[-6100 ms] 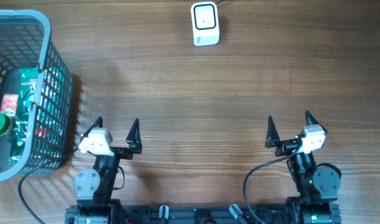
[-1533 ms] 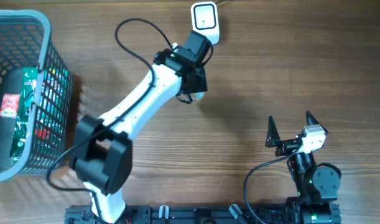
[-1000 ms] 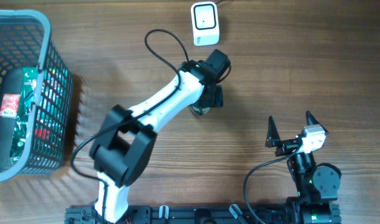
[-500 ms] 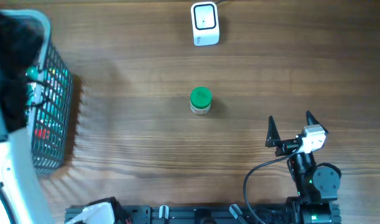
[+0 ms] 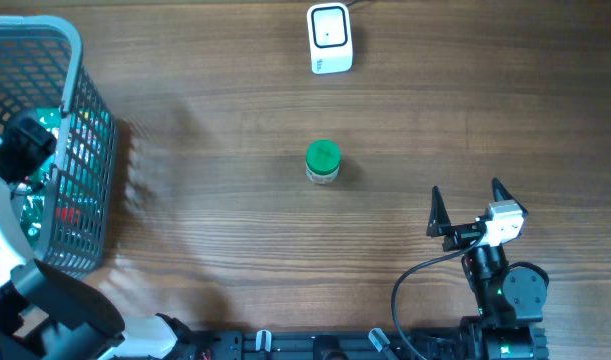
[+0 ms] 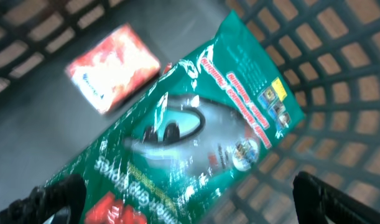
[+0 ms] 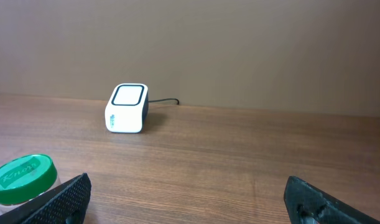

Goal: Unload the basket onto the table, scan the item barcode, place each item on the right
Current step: 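Reach the left gripper into the basket and grasp the green 3M glove pack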

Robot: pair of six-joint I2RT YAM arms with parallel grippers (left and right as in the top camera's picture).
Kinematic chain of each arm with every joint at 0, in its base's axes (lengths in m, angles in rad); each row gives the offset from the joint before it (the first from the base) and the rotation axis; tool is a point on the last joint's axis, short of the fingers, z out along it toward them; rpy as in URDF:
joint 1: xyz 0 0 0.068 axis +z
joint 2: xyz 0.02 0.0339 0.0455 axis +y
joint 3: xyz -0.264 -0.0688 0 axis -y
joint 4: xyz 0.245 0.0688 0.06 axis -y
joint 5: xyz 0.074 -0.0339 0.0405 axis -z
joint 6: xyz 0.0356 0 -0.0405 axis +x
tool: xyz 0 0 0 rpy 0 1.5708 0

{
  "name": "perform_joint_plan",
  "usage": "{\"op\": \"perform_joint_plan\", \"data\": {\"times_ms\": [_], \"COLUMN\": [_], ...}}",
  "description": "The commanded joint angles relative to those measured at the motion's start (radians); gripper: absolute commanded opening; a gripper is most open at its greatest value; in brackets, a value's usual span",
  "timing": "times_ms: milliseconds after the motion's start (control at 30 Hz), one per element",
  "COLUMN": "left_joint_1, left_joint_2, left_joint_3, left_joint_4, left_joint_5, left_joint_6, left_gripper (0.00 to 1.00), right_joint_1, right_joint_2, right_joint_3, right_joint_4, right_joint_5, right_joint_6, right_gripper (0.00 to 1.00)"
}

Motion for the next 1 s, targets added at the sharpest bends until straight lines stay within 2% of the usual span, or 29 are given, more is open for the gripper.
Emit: {"op": "perform_joint_plan", "data": {"times_ms": [0,67,133,333,467,533,567,600,633,667,700,733,967], "left_joint_1": [0.015,0.015,0.016,0.023,0.023,0.023,0.023,0.023,0.023,0.023,0.023,0.023,0.023], "left_joint_2": [0.037,0.067,0.085,0.21,0.292,0.32,0.33,0.336,0.336,0.336,0.336,0.336,0.264], "left_joint_3": [-0.072,-0.072,-0.072,-0.072,-0.072,-0.073,-0.073,-0.073,-0.073,-0.073,-0.073,-0.073,-0.029], "left_joint_4": [0.124,0.151,0.17,0.246,0.245,0.222,0.208,0.188,0.176,0.164,0.151,0.135,0.065], "left_joint_5": [0.015,-0.026,-0.054,-0.054,-0.052,-0.005,0.031,0.071,0.092,0.12,0.153,0.184,0.224], "left_joint_6": [0.179,0.292,0.336,0.336,0.333,0.328,0.328,0.328,0.328,0.328,0.328,0.328,0.327], "left_gripper": [1.0,1.0,1.0,1.0,1.0,0.99,0.92,0.67,0.49,0.32,0.22,0.04,0.04], "right_joint_1": [-0.005,-0.005,-0.005,-0.005,-0.005,-0.005,-0.005,-0.005,-0.005,-0.005,-0.005,-0.005,-0.005], "right_joint_2": [-0.005,-0.005,-0.005,-0.005,-0.005,-0.005,-0.005,-0.005,-0.005,-0.005,-0.005,-0.005,-0.005], "right_joint_3": [-0.001,-0.001,-0.001,-0.001,-0.001,-0.001,-0.001,-0.001,-0.001,-0.001,-0.001,-0.001,-0.001], "right_joint_4": [0.005,0.005,0.005,0.005,0.005,0.005,0.005,0.005,0.005,0.005,0.005,0.005,0.005], "right_joint_5": [0.01,0.01,0.01,0.01,0.01,0.01,0.01,0.01,0.01,0.01,0.01,0.01,0.01], "right_joint_6": [0.013,0.012,0.012,0.013,0.012,0.012,0.012,0.013,0.013,0.013,0.012,0.012,0.013], "right_gripper": [1.0,1.0,1.0,1.0,1.0,1.0,1.0,1.0,1.0,1.0,1.0,1.0,1.0]}}
